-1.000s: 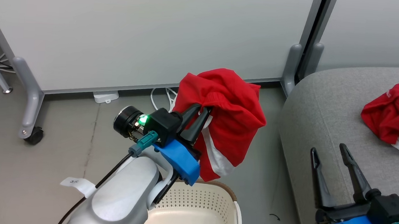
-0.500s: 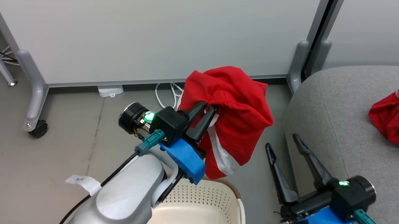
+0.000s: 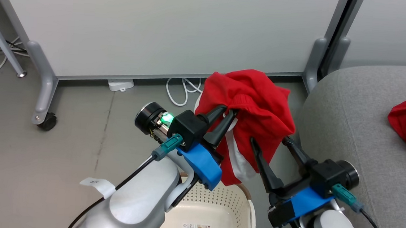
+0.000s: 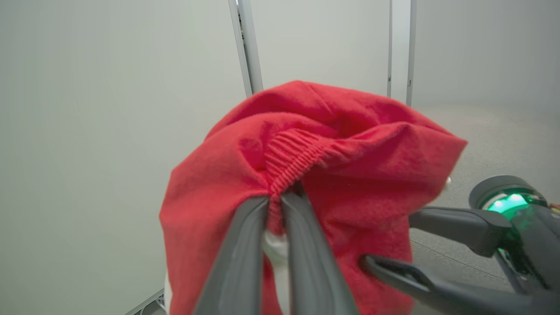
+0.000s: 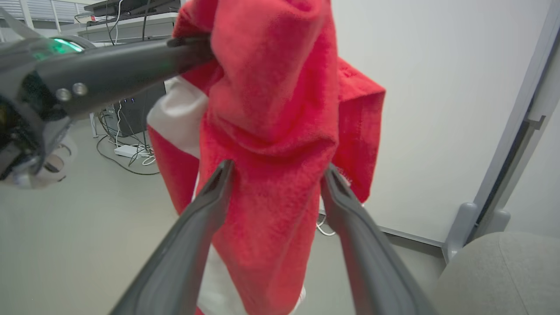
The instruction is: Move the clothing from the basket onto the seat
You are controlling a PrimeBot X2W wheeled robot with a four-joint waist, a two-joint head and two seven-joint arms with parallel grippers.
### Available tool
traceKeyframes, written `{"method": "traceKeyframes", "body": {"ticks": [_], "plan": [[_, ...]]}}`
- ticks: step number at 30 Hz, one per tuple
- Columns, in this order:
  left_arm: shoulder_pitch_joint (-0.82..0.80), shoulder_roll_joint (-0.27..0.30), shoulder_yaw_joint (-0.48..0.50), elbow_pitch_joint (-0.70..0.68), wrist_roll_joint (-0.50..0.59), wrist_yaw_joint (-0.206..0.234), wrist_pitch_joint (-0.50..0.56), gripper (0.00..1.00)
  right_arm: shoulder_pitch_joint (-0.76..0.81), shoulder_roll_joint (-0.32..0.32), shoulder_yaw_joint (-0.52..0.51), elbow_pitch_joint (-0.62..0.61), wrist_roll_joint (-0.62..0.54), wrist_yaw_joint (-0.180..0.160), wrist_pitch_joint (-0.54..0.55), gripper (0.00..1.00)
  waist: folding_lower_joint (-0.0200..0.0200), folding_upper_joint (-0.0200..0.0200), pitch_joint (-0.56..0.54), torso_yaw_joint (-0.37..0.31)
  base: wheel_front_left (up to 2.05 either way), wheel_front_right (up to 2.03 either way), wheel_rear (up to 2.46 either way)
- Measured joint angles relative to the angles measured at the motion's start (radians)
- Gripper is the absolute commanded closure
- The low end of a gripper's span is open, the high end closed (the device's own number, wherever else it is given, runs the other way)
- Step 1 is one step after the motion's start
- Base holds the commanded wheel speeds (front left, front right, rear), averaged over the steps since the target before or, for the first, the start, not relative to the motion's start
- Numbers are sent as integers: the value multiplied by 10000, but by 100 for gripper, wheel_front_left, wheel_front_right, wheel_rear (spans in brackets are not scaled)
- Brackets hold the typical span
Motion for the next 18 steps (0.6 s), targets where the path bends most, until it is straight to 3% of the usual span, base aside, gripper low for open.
{"method": "traceKeyframes", "body": {"ticks": [5,6,7,8,18], "plan": [[-55,-61,-73,8,-4,-6,-4,100,-482,196,343,441,174,0,0,0,0,0,80,80,0,0,0],[-81,-73,-81,12,-6,-10,-6,100,-557,240,399,497,217,0,0,11,0,0,89,96,0,0,0],[-105,-84,-88,25,-6,-12,-12,100,-618,282,428,562,299,0,0,85,0,0,92,112,0,0,0],[-118,-90,-92,35,-8,-12,-12,100,-657,311,445,606,336,0,0,100,0,0,89,126,0,0,0],[-118,-128,-117,111,-50,-10,-13,100,-679,405,454,656,349,0,0,100,0,0,13,172,0,0,0]]}}
